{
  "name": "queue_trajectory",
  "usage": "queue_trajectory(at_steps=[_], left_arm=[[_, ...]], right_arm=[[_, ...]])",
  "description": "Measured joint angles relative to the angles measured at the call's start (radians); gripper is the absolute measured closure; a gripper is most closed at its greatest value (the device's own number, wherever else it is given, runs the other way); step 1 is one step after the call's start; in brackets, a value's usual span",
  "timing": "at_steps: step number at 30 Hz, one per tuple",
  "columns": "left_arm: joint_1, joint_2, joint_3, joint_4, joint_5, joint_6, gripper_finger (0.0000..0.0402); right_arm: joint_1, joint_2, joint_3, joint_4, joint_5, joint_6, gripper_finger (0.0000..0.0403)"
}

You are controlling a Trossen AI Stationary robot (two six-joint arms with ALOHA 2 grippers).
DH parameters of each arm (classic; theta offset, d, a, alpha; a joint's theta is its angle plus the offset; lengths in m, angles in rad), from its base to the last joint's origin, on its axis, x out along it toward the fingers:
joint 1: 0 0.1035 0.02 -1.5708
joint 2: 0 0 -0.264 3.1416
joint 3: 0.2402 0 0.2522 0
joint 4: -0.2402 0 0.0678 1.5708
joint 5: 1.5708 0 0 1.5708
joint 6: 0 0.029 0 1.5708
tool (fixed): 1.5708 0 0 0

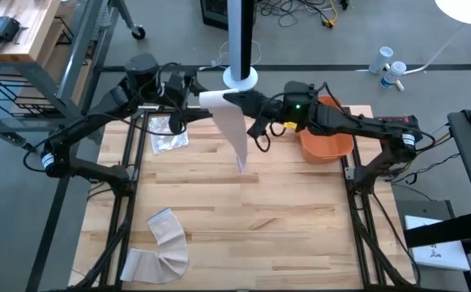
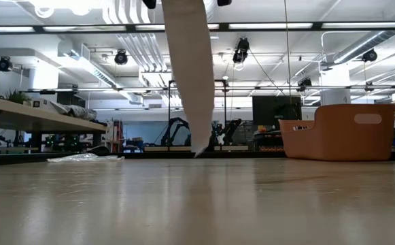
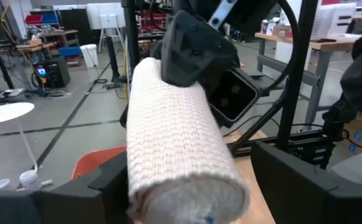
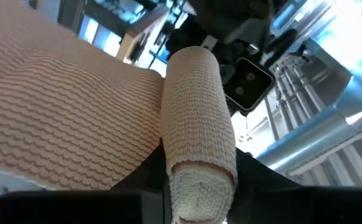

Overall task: Roll bandage
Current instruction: Roll the center brown bandage

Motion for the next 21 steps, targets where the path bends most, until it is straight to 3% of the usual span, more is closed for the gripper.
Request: queue_trajectory(at_steps=[13,21], left_arm=[[0.000,0.000,0.000,0.006,-0.001,-0.025,0.0111],[-0.002,-0.007,0.000,-0.037,-0.093,0.038,0.0131]], right_arm=[[0.000,0.008,-0.004,0.037,0.023,-0.139,0.0320],[-0.003,0.008,-0.005,0.023,0.012,-0.140,0.0320]])
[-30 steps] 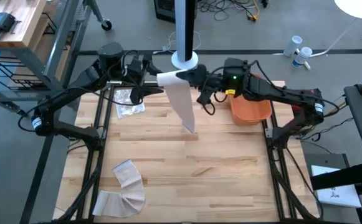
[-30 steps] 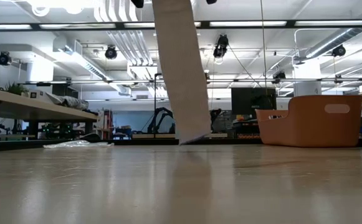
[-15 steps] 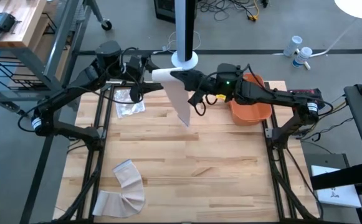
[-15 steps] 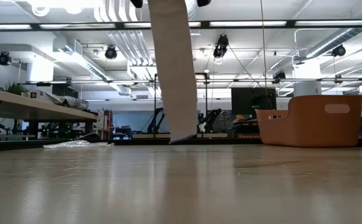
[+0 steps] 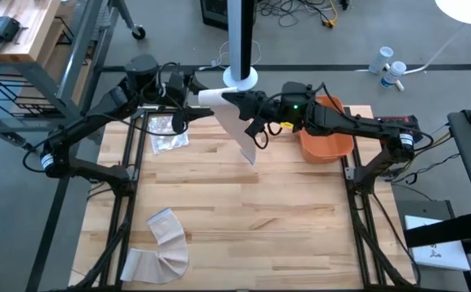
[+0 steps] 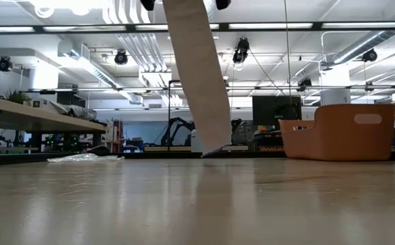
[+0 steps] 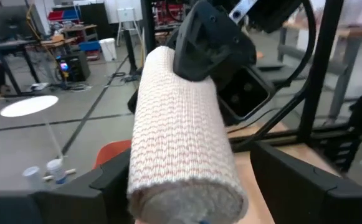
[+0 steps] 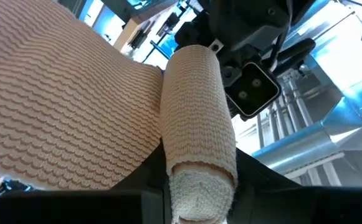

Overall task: Roll bandage
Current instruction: Roll the center brown bandage

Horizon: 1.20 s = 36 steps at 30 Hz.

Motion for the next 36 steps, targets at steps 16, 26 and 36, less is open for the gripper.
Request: queue_trajectory(at_steps=[16,26,36], left_arm=[[-0.006,-0.025,0.000,-0.075,-0.081,0.197,0.0101],[-0.016,-0.028,0.000,-0.073,-0.125,0.270,0.0103],[-0.025,-0.033,0.002,-0.068,-0.135,0.438,0.0114]], right_arm=[[0.003,-0.001,0.000,-0.092,-0.019,0.062,0.0320],[0.018,-0.001,0.000,-0.112,-0.014,0.132,0.0320],[0.016,-0.001,-0.001,-0.141,0.042,0.411,0.0321]])
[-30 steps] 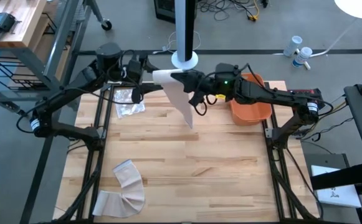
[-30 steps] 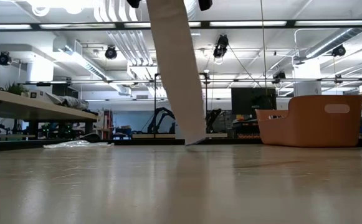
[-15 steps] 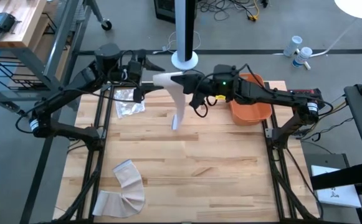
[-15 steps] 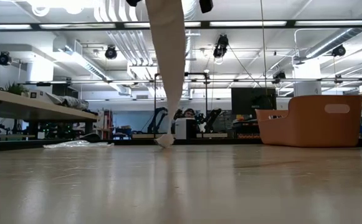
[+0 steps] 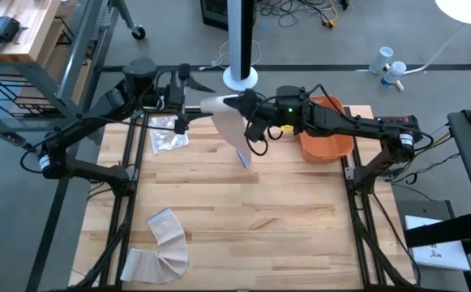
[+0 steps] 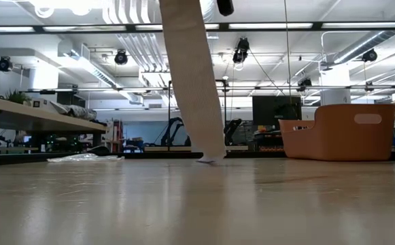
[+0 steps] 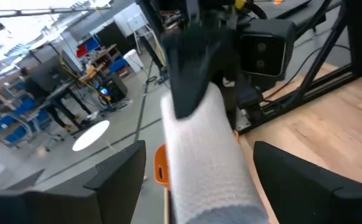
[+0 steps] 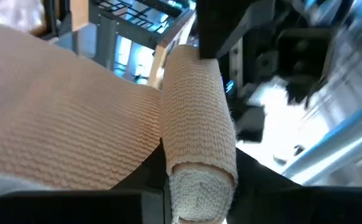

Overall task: Roll bandage
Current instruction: Roll the center brown bandage

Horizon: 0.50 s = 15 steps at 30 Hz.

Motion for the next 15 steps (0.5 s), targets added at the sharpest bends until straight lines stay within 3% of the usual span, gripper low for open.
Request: queue_trajectory(at_steps=[7,11,15], left_arm=[[0.018,-0.035,-0.001,-0.085,-0.043,0.054,0.0126],[0.029,-0.054,-0.018,-0.107,-0.042,0.058,0.0130],[0.038,-0.050,-0.031,-0.111,-0.043,0.057,0.0134]], right_arm=[[-0.039,0.000,-0.007,-0.070,-0.021,0.518,0.0321],[-0.128,-0.004,-0.007,-0.164,-0.223,0.952,0.0321],[-0.237,-0.007,-0.048,-0.213,-0.400,1.238,0.0321]])
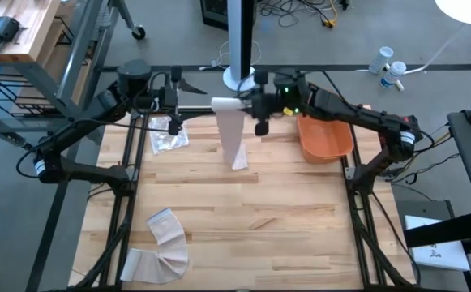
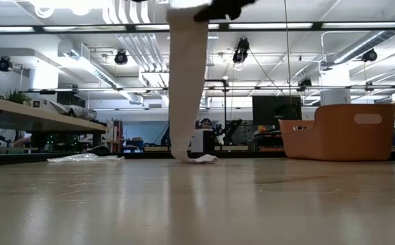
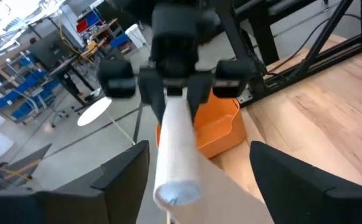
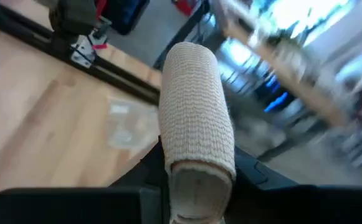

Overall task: Roll bandage
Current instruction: Roll the center brown bandage

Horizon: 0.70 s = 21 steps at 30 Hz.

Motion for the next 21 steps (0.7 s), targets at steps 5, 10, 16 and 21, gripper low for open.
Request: queue_trajectory(at_steps=[5,10,16,21], left_arm=[[0.000,0.009,0.000,0.000,-0.002,-0.061,0.0141],[0.000,0.002,-0.003,-0.022,-0.002,-0.142,0.0151],[0.007,-0.014,-0.011,-0.006,-0.001,-0.133,0.0168],[0.009,-0.012,0.015,0.230,-0.013,-0.316,0.0176]], right_arm=[[-0.051,0.000,-0.093,0.075,-0.082,0.132,0.0321],[-0.057,-0.001,-0.175,0.224,-0.135,0.230,0.0321],[-0.075,0.003,-0.278,0.528,-0.137,0.257,0.0321],[-0.111,0.008,-0.235,0.632,-0.132,0.398,0.0321]])
